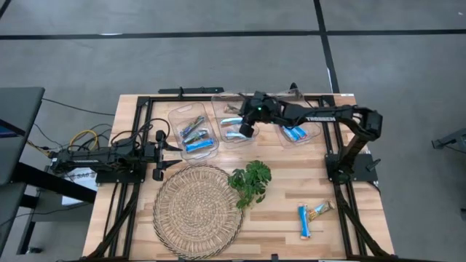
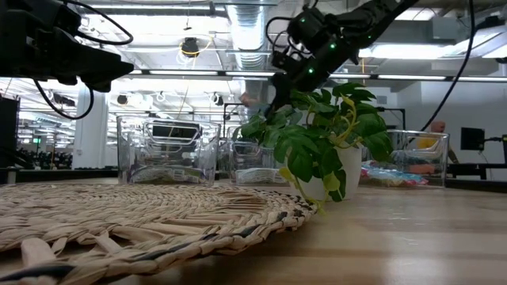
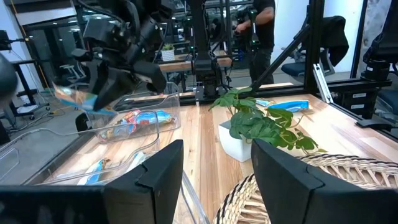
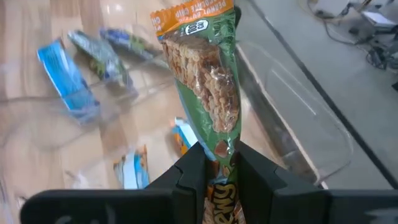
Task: Pick and place Granola Bars by type
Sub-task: Put the yellow granola bar into the middle transparent bin
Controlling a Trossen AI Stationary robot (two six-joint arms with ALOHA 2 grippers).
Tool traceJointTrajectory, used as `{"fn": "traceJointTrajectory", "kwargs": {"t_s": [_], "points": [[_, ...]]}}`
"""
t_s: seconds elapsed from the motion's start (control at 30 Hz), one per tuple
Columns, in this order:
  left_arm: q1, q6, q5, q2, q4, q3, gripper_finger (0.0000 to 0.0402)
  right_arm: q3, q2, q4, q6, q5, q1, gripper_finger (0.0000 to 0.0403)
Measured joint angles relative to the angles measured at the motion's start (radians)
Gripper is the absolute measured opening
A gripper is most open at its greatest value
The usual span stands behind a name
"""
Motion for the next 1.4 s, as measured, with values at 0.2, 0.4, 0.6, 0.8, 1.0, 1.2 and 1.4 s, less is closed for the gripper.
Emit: {"fn": "traceJointTrajectory", "kwargs": {"t_s": [0.2, 0.4, 0.6, 0.8, 1.0, 1.2, 1.4], "points": [[0.0, 0.0, 0.0, 0.0, 0.0, 0.0, 0.0183, 0.03, 0.001, -0.073, -0.054, 0.003, 0.002, 0.008], [0.0, 0.0, 0.0, 0.0, 0.0, 0.0, 0.0183, 0.03, 0.001, -0.088, -0.055, 0.003, 0.008, 0.0146], [0.0, 0.0, 0.0, 0.0, 0.0, 0.0, 0.0183, 0.03, -0.001, -0.087, -0.045, 0.005, 0.017, 0.0207], [0.0, 0.0, 0.0, 0.0, 0.0, 0.0, 0.0183, 0.029, -0.047, -0.113, 0.056, -0.005, 0.071, 0.0231], [0.0, 0.0, 0.0, 0.0, 0.0, 0.0, 0.0183, 0.031, -0.139, -0.138, 0.126, -0.102, 0.179, 0.023], [0.0, 0.0, 0.0, 0.0, 0.0, 0.0, 0.0183, 0.031, -0.192, -0.199, 0.231, -0.312, 0.324, 0.0226], [0.0, 0.0, 0.0, 0.0, 0.0, 0.0, 0.0183, 0.03, -0.19, -0.284, 0.424, -0.575, 0.474, 0.0223]]}}
